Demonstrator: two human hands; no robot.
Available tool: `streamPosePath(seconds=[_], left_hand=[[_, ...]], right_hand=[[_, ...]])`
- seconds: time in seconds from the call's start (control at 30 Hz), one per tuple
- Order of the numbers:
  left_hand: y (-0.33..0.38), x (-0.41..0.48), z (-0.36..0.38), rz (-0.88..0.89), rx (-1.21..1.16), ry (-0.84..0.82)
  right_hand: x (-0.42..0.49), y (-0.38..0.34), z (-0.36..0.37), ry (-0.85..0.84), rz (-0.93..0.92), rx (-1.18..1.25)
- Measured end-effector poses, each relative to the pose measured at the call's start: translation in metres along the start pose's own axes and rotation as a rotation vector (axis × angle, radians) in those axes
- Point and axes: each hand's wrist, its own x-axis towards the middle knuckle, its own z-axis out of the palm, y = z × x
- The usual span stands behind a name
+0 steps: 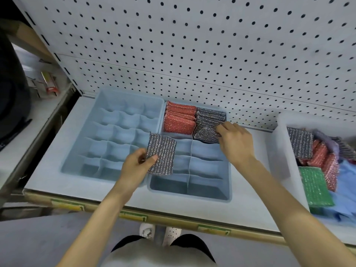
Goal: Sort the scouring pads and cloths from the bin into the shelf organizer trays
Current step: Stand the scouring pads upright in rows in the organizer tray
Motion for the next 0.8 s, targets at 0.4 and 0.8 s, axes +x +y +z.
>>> streamPosePath(seconds=[0.4, 0.8], left_hand=[[-0.001, 0.001, 0.001, 0.021, 0.033, -0.006], [0.004, -0.002, 0.0, 0.011, 0.026, -0.03]], right_hand=[[-0.002, -0.005, 0.023, -0.165, 0.161, 0.236], [-0.001, 0.008, 0.022, -0.115, 0.221, 0.522]])
